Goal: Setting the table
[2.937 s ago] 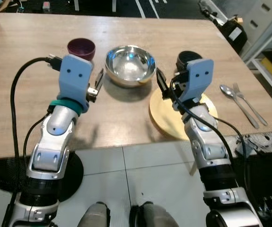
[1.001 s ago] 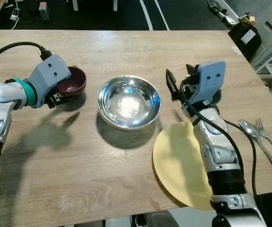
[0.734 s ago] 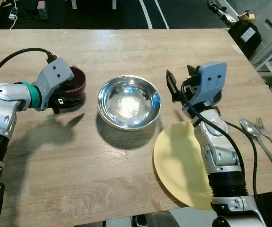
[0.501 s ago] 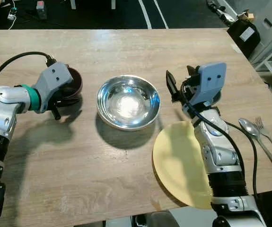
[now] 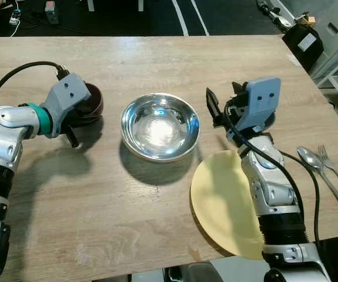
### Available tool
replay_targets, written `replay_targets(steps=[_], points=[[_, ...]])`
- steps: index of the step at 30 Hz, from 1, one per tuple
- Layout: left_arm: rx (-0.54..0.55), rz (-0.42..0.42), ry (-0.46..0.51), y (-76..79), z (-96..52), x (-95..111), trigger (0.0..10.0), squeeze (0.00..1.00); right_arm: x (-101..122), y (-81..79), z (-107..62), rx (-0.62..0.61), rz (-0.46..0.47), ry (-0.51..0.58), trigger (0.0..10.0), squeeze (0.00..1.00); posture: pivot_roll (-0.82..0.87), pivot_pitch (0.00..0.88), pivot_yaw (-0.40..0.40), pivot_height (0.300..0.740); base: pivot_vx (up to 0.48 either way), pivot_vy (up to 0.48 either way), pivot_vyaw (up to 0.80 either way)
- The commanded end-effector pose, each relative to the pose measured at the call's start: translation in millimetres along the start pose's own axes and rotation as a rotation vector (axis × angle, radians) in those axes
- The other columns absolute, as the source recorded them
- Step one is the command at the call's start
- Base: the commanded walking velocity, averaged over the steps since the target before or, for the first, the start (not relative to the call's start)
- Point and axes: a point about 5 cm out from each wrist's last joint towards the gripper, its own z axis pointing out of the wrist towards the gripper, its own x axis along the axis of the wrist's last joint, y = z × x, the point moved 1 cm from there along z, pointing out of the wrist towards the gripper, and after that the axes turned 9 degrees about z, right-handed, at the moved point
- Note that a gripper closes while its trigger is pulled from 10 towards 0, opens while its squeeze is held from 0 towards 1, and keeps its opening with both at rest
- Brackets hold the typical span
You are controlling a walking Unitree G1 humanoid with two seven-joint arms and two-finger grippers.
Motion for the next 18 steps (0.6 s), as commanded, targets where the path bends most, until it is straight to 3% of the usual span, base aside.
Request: replay_targets(steps=[1, 8, 13, 14, 15, 16, 18], points=[[0.03, 0.005, 0.031, -3.9, -0.9, 7, 0.0, 0.0, 1, 2.1, -1.4, -0.015, 0.006, 0.0, 10.0, 0.0, 0.1, 0.105, -0.021, 0.74, 0.0, 0.0, 0.0], [0.163, -0.02, 0.137, -2.0, -1.4, 29, 0.0, 0.0, -1, 0.2, -0.5, -0.018, 0.017, 0.002, 10.0, 0.0, 0.11, 0.098, -0.02, 0.74, 0.0, 0.0, 0.0], [0.196, -0.011, 0.145, -3.1, -1.7, 32, 0.0, 0.0, -1, -0.3, -0.1, -0.017, 0.018, 0.003, 10.0, 0.0, 0.11, 0.098, -0.02, 0.74, 0.0, 0.0, 0.0], [0.369, -0.024, 0.224, -12.5, -2.8, 55, 10.0, 0.0, 0, -0.2, -0.9, -0.03, 0.031, 0.014, 10.0, 0.0, 0.11, 0.089, -0.012, 0.74, 0.0, 0.0, 0.0], [0.495, -0.045, 0.278, -19.1, -6.3, 70, 10.0, 0.0, 1, 0.0, -1.6, -0.04, 0.041, 0.022, 10.0, 0.0, 0.11, 0.089, -0.012, 0.74, 0.0, 0.0, 0.0], [0.495, -0.045, 0.278, -19.1, -6.3, 70, 10.0, 0.0, 1, 0.0, -1.6, -0.04, 0.041, 0.022, 10.0, 0.0, 0.11, 0.089, -0.012, 0.74, 0.0, 0.0, 0.0], [0.658, -0.143, 0.351, -18.6, -10.3, 88, 10.0, 0.0, 3, -1.1, -3.9, -0.064, 0.072, 0.047, 10.0, 0.0, 0.11, 0.086, -0.008, 0.74, 0.0, 0.0, 0.0]])
